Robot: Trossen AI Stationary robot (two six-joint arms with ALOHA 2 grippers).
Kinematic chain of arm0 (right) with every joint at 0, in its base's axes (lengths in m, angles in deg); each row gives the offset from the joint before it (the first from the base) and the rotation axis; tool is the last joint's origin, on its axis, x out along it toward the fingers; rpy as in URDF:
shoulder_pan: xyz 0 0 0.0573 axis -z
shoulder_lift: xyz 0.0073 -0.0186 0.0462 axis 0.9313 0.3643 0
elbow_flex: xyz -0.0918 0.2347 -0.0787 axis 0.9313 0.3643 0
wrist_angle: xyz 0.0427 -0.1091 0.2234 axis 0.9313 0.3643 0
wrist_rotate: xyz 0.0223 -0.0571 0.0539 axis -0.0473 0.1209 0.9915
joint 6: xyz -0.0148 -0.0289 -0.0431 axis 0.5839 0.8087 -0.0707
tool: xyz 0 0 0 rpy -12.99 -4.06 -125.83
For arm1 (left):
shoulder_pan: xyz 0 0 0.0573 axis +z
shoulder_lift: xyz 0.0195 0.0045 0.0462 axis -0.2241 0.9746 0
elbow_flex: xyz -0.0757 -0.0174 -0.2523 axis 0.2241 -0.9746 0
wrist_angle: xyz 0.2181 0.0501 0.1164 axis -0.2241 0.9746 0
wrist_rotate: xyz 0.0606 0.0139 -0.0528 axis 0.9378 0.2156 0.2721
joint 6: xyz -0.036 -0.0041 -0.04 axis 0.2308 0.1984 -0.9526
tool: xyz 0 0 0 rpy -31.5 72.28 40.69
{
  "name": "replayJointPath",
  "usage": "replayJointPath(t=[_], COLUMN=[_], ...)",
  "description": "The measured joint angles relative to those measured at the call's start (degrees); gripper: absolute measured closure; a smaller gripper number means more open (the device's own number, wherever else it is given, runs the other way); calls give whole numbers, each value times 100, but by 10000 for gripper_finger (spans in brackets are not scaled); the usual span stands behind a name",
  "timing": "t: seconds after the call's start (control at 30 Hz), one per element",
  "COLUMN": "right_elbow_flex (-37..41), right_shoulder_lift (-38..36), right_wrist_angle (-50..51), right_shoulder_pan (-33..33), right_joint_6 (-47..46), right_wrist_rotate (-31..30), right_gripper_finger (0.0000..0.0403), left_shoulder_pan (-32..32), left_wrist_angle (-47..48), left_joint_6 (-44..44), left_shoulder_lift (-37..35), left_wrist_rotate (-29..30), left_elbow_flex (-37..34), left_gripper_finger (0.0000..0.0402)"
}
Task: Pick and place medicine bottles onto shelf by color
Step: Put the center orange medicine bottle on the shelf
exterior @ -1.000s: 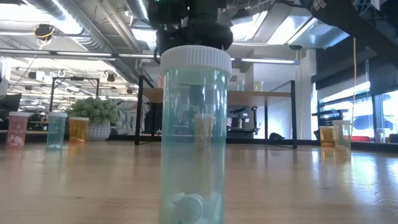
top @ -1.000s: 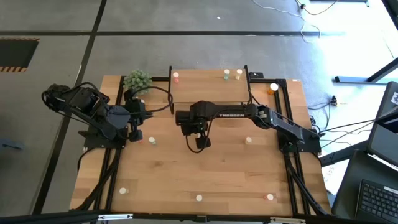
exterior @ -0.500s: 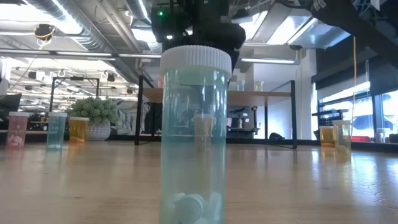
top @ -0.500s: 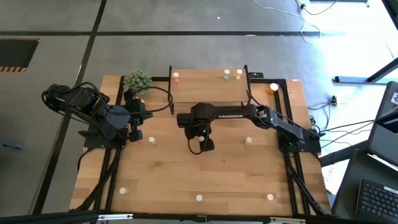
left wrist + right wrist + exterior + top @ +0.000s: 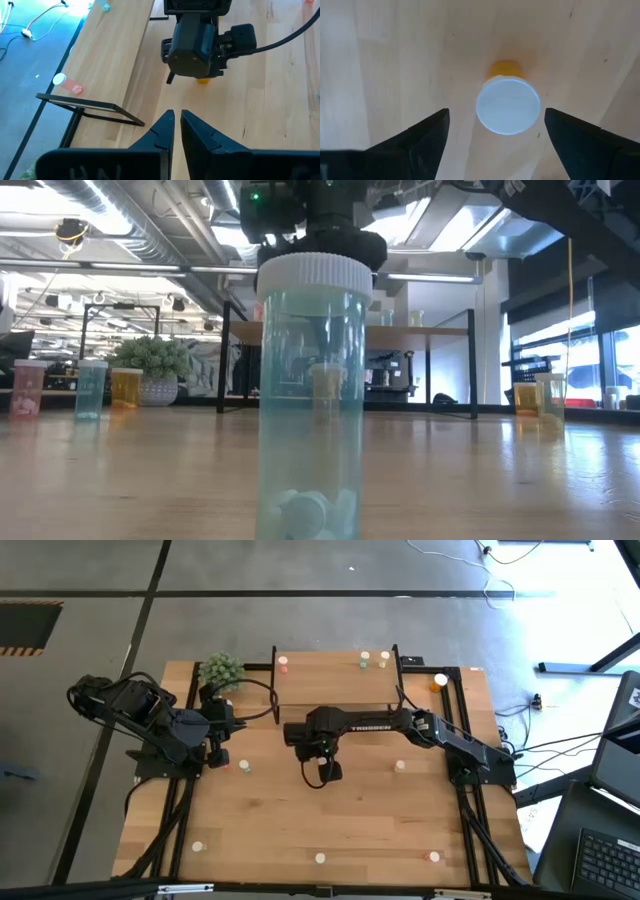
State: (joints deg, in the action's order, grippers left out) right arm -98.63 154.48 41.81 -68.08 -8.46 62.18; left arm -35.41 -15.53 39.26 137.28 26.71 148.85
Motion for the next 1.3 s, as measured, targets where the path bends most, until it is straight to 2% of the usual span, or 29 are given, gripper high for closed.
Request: replayJointPath(t=[0.43, 0.77, 1.3], right_elbow_flex=[48, 875, 796], right_shoulder_lift=[1, 13, 13], right_wrist_angle=[-271, -619, -748], right_shoulder_pan=[7, 4, 7], right_joint_6=[161, 170, 144], right_wrist_rotate=[66, 45, -109], right_gripper_finger=[75, 75, 76], left_shoulder_pan=[-1, -2, -2], left_wrist_angle=[0, 0, 0], left_joint_6=[0, 0, 0], left_shoulder_lift=[0, 0, 0], left_wrist_rotate=[2, 1, 0], left_elbow_flex=[0, 0, 0], left_gripper_finger=[374, 374, 374])
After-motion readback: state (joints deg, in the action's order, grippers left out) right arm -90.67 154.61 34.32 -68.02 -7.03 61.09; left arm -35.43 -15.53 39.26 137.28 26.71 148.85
